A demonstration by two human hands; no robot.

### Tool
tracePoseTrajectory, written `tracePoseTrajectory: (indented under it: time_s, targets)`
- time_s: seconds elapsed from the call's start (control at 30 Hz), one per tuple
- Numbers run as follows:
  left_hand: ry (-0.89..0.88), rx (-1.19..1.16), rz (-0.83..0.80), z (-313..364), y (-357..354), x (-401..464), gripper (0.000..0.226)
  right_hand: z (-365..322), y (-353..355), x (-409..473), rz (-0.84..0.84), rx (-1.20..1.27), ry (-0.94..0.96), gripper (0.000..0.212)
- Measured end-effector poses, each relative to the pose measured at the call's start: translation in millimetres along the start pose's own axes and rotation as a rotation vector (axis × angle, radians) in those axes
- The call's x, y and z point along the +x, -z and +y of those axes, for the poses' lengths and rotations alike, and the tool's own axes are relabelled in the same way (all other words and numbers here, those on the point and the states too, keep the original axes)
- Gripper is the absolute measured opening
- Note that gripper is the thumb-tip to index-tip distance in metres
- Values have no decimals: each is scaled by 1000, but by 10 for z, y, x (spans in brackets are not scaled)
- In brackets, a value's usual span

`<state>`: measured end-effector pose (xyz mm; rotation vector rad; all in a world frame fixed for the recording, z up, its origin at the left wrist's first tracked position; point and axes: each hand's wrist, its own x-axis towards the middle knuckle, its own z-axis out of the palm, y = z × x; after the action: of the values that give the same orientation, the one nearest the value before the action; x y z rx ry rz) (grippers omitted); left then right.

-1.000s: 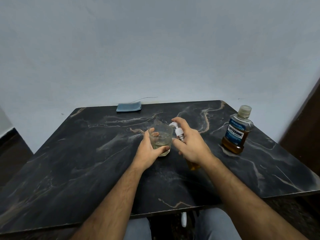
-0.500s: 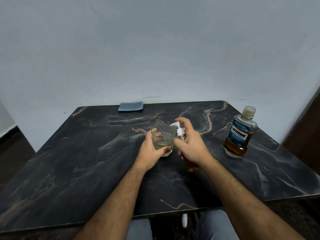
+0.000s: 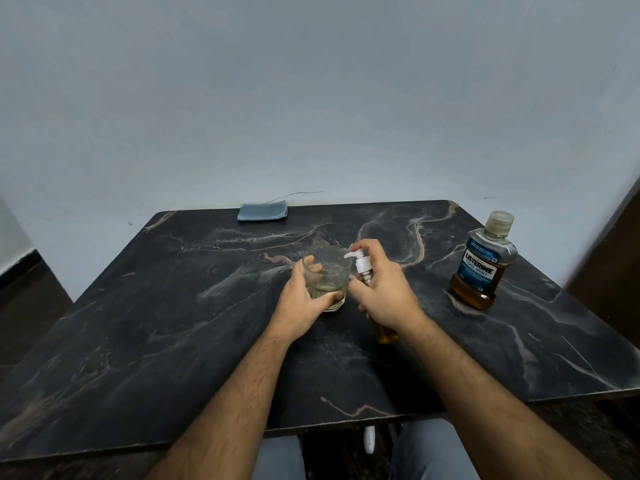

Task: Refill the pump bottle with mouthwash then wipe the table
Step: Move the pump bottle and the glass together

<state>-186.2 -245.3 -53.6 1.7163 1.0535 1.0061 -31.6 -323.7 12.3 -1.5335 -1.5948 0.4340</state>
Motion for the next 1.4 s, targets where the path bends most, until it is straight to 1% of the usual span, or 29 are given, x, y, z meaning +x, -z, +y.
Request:
tracePoseTrajectory:
  time_s: [0.13,0.2,0.27,0.37,0.43,0.57,0.67,0.73,0.87,1.07,1.13,1.23,1.4]
  targets:
    - [-2,3,5,0,0,0,99,-7,6,17,-13,-34,8,59]
    - [-4,6,6,-2,3,-1,99,-3,9,14,-17,-41,8,61]
    - [-3,6,5,-3,4,0,99,-3,9,5,-11,-39,10,59]
    - [-12,11,14,-3,3,-6,96,-4,9,-7,11,-36,7,44]
    - [-17,16,19,-6,-3,-7,95,-1,9,-9,29,-21,-4,41]
    - [-18,1,18,-23,-9,3,94,0,21,-31,48,50,-16,59]
    - [-14,2,18,-41,-6,11,94,2,64,-67,97,74,-15,75]
    - [-17,12,20,-31,-3,6,93,13,108,-80,115,82,-19,80]
    - [-9,17,8,-7,4,-8,91,45,214,-88,144,78,-19,75]
    - [47,5,-27,27,34,-11,109,72,332,-86,195,127,-73,81]
    - [56,-7,-33,33,35,-11,106,80,348,-99,184,119,-67,83]
    - [65,-17,-39,59,27,-17,94,97,357,-134,148,123,-77,87]
    - [80,-17,-28,84,23,-23,99,208,322,-201,141,163,-116,92]
